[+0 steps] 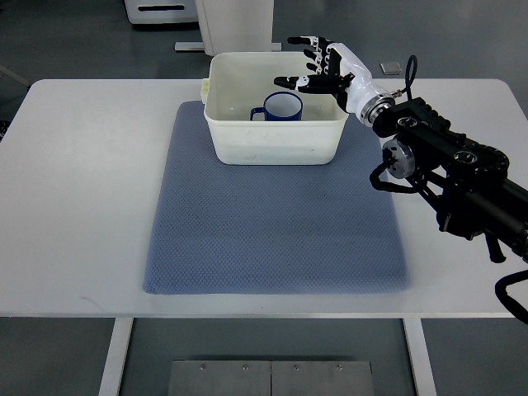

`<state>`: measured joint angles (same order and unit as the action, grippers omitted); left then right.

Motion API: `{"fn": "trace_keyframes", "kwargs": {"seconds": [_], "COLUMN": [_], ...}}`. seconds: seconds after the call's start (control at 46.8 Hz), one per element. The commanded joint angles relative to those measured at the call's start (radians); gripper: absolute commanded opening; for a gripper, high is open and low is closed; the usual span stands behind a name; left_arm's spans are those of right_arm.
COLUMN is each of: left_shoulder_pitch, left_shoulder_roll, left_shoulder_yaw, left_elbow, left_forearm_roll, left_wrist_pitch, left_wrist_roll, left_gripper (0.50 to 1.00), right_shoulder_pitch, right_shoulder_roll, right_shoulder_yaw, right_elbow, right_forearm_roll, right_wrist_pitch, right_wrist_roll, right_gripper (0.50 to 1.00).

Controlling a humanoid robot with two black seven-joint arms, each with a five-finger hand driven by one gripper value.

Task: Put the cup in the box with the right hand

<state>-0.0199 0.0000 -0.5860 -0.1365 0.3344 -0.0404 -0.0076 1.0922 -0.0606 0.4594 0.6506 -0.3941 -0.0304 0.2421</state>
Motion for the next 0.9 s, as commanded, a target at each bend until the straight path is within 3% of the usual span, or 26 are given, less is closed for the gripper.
{"fn": "trace_keyframes", "kwargs": {"seconds": [0.0, 0.278, 0.62, 0.877], "left_shoulder_pitch": [0.0, 0.0, 0.0, 0.0], "left_shoulder_roll": [0.0, 0.0, 0.0, 0.0], "left_shoulder_yaw": [0.0, 0.0, 0.0, 0.0], "left_elbow": [0.0, 0.0, 0.0, 0.0], "left_forearm_roll": [0.0, 0.0, 0.0, 0.0], "left_wrist_pitch": [0.0, 0.0, 0.0, 0.0], "left_wrist_roll": [0.0, 0.0, 0.0, 0.0], "left_gripper": [1.0, 1.0, 1.0, 1.0], "right_shoulder_pitch": [0.002, -0.026, -0.175, -0.262], "right_shoulder_roll": [-0.012, -0.102, -0.18, -0.174], "right_shoulder_yaw": [0.028, 0.143, 0.396, 0.53], "right_elbow": [0.001, 0.015, 0.015, 0.015], "right_forearm_roll": [0.004, 0.011, 0.021, 0.021], "right_wrist_pitch": [0.004, 0.046, 0.263, 0.282], "right_wrist_roll": [-0.003, -0.021, -0.093, -0.118], "right_gripper": [0.993, 0.993, 0.998, 1.0]}}
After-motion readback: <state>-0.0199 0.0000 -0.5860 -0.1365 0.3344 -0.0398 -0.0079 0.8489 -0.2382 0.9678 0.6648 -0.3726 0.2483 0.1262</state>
